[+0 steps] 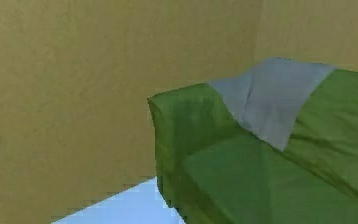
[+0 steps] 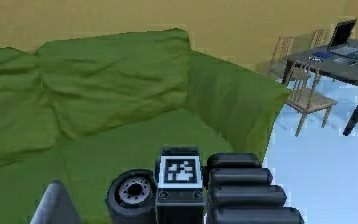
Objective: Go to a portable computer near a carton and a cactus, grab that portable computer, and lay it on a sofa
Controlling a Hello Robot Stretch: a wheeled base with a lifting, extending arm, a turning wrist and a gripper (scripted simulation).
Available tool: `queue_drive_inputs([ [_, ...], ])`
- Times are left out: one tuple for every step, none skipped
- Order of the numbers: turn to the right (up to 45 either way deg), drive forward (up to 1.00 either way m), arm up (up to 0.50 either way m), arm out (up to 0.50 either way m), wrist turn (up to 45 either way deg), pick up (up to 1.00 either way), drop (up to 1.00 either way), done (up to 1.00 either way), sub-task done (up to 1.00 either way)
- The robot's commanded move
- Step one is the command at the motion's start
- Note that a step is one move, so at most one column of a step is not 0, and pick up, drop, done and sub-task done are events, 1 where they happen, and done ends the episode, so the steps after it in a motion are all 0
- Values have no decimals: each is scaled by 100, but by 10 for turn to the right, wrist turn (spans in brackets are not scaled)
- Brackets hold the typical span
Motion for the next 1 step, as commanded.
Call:
queue_drive_inputs([
  [-450,0,0,0,0,0,0,0,0],
])
